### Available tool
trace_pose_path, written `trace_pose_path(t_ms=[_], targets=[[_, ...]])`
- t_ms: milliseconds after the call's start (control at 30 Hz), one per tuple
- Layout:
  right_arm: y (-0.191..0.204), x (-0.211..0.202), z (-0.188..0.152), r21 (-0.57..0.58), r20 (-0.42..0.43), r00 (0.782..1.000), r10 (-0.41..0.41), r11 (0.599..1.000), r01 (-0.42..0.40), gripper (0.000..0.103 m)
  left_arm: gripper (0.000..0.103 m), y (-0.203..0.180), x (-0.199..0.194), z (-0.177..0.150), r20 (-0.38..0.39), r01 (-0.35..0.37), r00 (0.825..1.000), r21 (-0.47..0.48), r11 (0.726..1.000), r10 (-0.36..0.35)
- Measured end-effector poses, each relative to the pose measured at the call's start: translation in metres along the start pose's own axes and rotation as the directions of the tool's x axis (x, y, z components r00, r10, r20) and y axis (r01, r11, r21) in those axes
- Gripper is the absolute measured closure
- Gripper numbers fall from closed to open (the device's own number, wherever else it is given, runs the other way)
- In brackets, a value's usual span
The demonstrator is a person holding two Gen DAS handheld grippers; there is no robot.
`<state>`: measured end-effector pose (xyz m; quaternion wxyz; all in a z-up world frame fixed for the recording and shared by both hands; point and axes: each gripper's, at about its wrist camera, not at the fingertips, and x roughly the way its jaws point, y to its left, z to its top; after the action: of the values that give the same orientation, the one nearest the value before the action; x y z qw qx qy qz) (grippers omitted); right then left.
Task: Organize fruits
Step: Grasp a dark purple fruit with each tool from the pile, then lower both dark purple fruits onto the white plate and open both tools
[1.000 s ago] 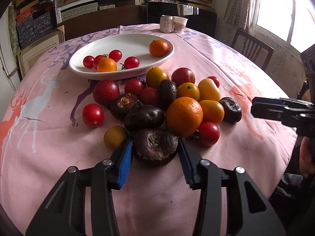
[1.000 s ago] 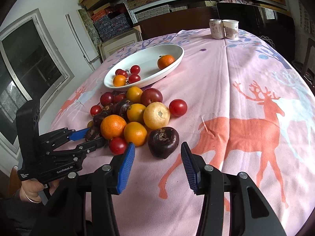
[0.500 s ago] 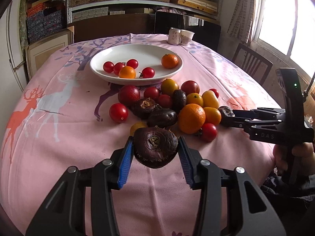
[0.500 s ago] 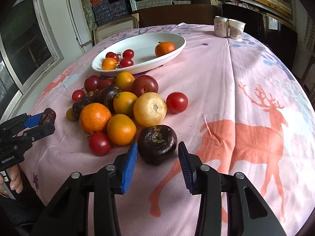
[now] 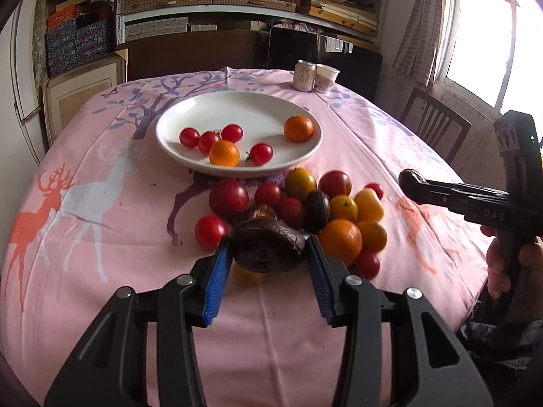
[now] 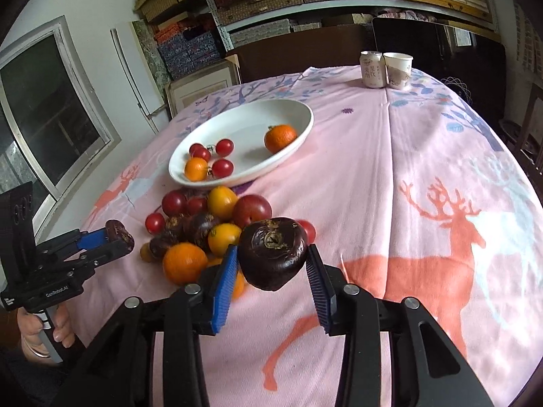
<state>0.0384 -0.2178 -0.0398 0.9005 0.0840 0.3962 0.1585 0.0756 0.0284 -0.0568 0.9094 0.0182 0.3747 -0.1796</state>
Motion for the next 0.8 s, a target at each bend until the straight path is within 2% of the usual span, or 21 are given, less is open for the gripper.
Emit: trace_pose_path(t_ms=[267, 400, 500, 567, 633, 800], targets=[[0.017, 0.030, 0.089, -0.051, 0.042, 0.999, 0.035, 0.998, -0.033, 0.062, 0.059, 0.018, 0.038, 0.083, 0.053, -0.050, 0.997, 0.019, 0.999, 0.049], [0.024, 0.066, 0.127, -0.057, 0.030, 0.999, 0.030, 0.998, -0.029, 0.062, 0.059, 0.032, 0.076, 0.116, 0.016, -0.053, 0.998, -0.002, 0.999, 0.053], [0.026, 0.099, 0.147, -0.033, -0.009, 0.999, 0.049, 0.998, -0.049, 0.061, 0.058, 0.042, 0.110, 0.135, -0.013, -0.107, 0.994, 0.006, 0.994, 0.107], [0.027, 0.116, 0.156, -0.026, -0.029, 0.999, 0.044, 0.999, -0.045, 0.058, 0.053, 0.052, 0.128, 0.142, -0.027, -0.131, 0.991, -0.019, 0.991, 0.131], [0.026, 0.125, 0.158, -0.028, -0.022, 1.000, -0.005, 1.000, 0.004, 0.056, 0.053, 0.058, 0.134, 0.145, -0.038, -0.123, 0.992, -0.042, 0.992, 0.121], [0.020, 0.105, 0.139, -0.034, 0.000, 1.000, -0.012, 0.999, 0.012, 0.056, 0.041, 0.048, 0.105, 0.128, -0.003, -0.100, 0.995, -0.022, 0.995, 0.100]])
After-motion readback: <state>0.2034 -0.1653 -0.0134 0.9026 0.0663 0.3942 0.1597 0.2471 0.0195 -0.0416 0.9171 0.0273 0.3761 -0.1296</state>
